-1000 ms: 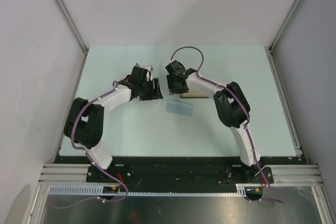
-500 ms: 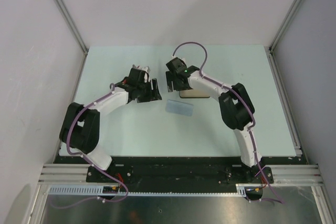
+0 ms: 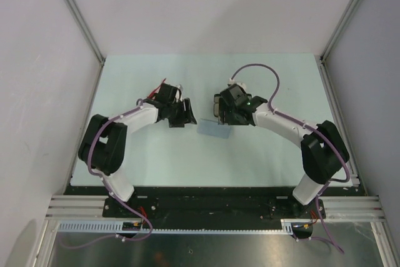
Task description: Organize the sunglasses
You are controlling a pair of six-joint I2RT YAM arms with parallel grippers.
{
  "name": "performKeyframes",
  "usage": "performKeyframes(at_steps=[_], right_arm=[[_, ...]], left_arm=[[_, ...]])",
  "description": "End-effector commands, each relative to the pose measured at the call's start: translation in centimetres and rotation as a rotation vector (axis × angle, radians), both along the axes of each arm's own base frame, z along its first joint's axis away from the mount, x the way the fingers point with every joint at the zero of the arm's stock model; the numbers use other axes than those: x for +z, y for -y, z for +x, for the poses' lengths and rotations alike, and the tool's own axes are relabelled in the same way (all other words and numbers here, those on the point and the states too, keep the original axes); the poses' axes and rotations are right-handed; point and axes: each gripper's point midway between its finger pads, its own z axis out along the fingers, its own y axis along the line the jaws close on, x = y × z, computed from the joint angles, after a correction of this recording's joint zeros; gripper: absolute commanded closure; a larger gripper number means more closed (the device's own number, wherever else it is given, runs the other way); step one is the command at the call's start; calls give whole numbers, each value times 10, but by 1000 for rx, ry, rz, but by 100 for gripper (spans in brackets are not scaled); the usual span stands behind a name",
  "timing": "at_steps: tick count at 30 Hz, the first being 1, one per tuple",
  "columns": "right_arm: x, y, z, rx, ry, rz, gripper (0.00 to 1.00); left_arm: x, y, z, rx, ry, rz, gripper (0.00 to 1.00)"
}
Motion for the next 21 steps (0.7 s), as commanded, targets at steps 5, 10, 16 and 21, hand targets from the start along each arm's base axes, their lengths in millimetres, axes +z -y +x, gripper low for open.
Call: performKeyframes(at_steps=[5, 10, 16, 21], right_arm=[[-40, -2, -8, -67, -116, 145, 38], [-65, 1, -6, -95, -171, 140, 47], [-84, 8, 3, -132, -194, 137, 53], [-96, 6, 1, -128, -220, 135, 56]], left_arm=[[-5, 26, 10, 50, -31, -44, 34], [-15, 27, 13, 70, -36, -24, 38], [-22, 30, 20, 76, -31, -14, 43], [-22, 30, 27, 56, -1, 6, 49]])
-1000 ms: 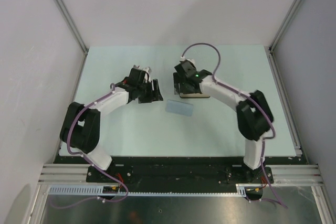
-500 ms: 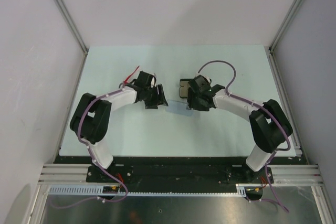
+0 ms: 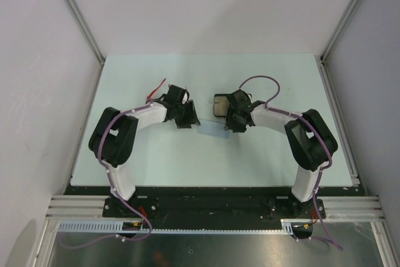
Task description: Organize the sunglasses
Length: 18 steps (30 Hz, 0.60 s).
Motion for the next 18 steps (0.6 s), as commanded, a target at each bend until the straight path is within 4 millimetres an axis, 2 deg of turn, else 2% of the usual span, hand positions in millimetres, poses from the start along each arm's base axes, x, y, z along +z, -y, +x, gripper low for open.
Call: performKeyframes(at_steps=[1, 6, 18], right_arm=[[-10, -4, 2, -16, -19, 20, 59], [-26, 0, -4, -21, -71, 3, 66], [-29, 2, -10, -16, -84, -20, 75]], left_arm=[[11, 12, 19, -34, 61, -15, 50], [6, 17, 18, -69, 52, -21, 52], [4, 27, 10, -137, 53, -28, 50]])
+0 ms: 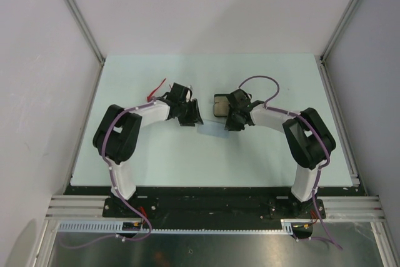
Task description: Organize the sunglasses
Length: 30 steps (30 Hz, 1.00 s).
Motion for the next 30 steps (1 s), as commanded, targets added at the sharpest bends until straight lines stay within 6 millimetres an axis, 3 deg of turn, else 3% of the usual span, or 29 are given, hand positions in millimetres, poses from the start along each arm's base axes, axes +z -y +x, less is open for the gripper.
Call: performKeyframes(at_steps=[1, 19, 25, 30], right_arm=[[-26, 11, -17, -10, -87, -70, 76], [-30, 12, -21, 10, -89, -96, 83], [-33, 9, -24, 24, -95, -98, 84], [-32, 10, -24, 27, -94, -102, 84]], left_arm=[[3, 14, 0, -58, 20, -13, 50], [-14, 15, -9, -68, 2, 36, 53], [-21, 9, -8, -42, 7, 78, 63], [-23, 2, -7, -28, 15, 105, 64]])
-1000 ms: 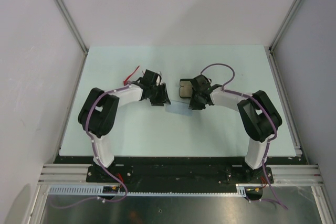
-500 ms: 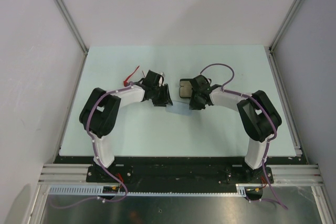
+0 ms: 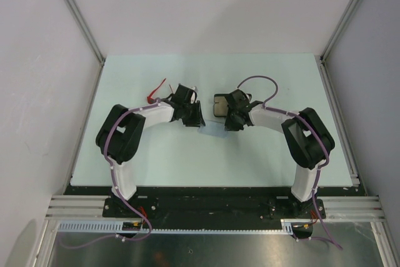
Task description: Organize the sunglasses
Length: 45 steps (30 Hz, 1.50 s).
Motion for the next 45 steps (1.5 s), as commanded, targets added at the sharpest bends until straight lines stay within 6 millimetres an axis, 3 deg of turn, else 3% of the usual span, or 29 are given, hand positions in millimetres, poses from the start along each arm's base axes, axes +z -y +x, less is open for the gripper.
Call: performKeyframes(at_steps=[1, 10, 20, 34, 45], right_arm=[[-31, 13, -24, 21, -101, -94, 84], [-33, 15, -24, 21, -104, -101, 84], [-35, 16, -24, 24, -106, -106, 84], [-35, 16, -24, 27, -109, -104, 84], [-37, 16, -24, 29, -113, -102, 84]], left_arm=[[-18, -14, -4, 14, -10, 93, 64], [-6, -28, 3, 49, 45, 153, 51], [-14, -27, 2, 48, 18, 161, 59], [-24, -10, -5, -9, -23, 128, 66], [-33, -14, -10, -8, -42, 148, 72]])
